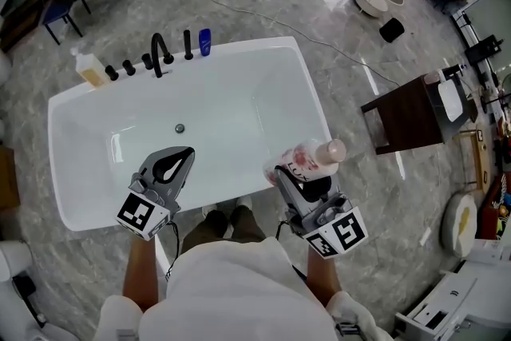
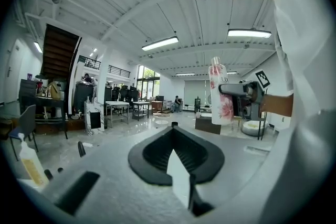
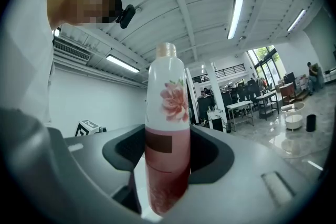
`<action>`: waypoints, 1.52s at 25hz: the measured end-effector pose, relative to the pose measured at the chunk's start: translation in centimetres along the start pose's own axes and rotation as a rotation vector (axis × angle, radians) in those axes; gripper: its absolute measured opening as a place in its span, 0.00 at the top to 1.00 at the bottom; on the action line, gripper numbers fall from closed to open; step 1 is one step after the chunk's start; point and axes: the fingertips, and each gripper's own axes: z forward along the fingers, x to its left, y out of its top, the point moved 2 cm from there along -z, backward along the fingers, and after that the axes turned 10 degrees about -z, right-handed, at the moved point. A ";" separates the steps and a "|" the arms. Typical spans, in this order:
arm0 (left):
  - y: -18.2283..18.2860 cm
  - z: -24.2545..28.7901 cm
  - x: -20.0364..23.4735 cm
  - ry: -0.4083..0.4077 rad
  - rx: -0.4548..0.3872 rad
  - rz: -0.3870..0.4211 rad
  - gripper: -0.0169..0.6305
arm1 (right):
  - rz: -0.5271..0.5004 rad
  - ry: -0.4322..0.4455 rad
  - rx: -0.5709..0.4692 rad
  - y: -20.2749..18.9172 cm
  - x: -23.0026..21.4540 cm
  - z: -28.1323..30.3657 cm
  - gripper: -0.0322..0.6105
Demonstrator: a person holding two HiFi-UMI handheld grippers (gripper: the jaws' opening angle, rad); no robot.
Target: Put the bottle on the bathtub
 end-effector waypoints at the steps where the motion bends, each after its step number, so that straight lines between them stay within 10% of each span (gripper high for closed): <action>1: 0.0 0.5 0.2 0.005 0.002 -0.001 0.97 | -0.004 0.005 0.000 0.0 -0.6 0.3 0.57; 20: -3.4 9.7 3.9 0.034 0.041 -0.097 0.97 | -0.112 0.103 0.032 -3.0 -11.3 9.9 0.57; 38: -16.5 25.5 16.7 0.049 0.021 -0.054 0.97 | -0.149 0.127 0.085 -25.6 -22.3 27.1 0.57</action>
